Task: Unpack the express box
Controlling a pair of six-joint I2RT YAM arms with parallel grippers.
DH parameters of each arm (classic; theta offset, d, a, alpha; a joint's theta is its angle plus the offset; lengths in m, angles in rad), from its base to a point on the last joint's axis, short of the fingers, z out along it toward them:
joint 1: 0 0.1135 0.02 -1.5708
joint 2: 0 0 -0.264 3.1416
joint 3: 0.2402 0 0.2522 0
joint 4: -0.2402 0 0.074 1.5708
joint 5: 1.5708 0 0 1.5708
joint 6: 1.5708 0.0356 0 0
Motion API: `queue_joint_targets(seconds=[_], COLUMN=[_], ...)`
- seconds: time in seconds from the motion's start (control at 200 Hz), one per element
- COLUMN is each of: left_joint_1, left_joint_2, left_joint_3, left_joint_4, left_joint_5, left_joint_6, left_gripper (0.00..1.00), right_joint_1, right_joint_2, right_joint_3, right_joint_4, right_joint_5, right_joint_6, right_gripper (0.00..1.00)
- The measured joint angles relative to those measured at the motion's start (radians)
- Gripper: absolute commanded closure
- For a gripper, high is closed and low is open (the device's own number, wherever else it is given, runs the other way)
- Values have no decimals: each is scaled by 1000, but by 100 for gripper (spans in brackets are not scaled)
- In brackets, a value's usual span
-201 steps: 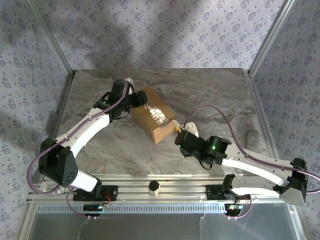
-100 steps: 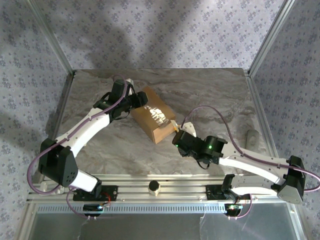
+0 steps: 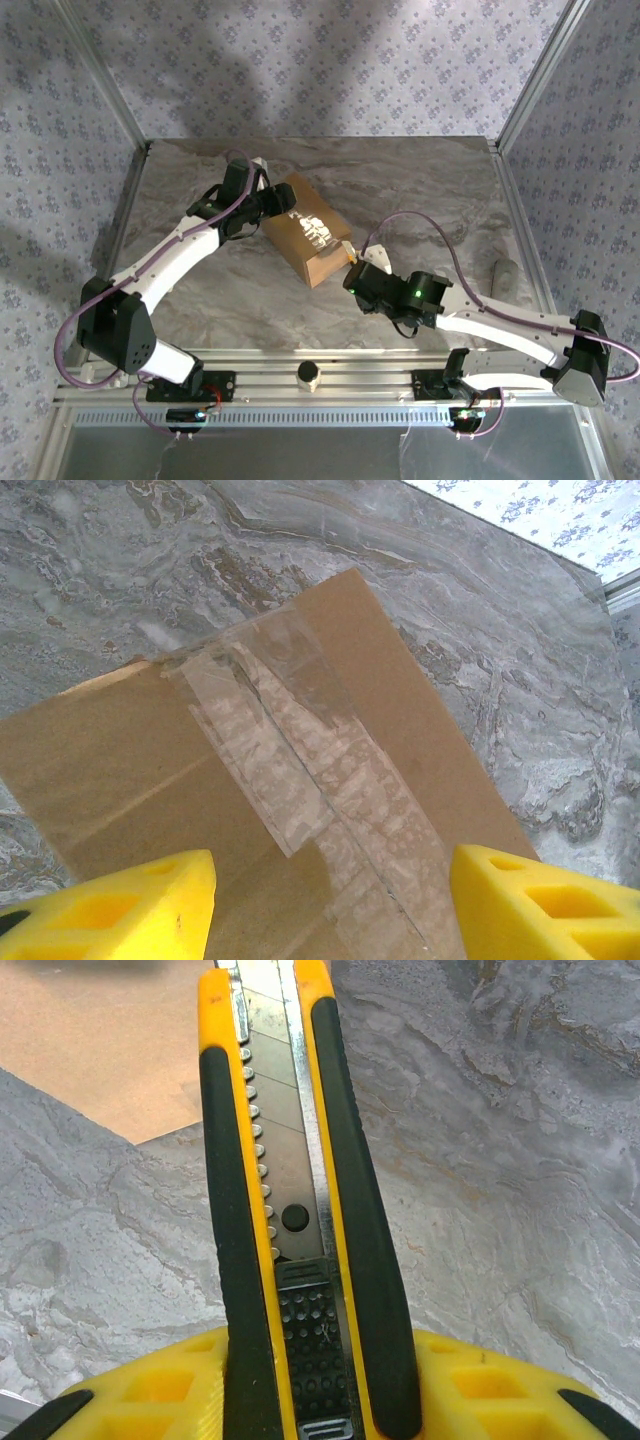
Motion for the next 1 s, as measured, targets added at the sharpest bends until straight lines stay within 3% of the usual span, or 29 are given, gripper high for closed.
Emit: queue_joint_targets(seconds=[1.0], left_joint_1=[0], left_joint_2=[13], left_joint_3=[0], left_joint_4=[0], left_joint_5=[4], left_joint_6=[-5], left_gripper=[37], right_joint_1=[4], right_joint_2=[-3], right_joint_3=[11], right_joint_4=[-2], right_joint_5=[8], right_joint_6=[8], right_gripper=[100])
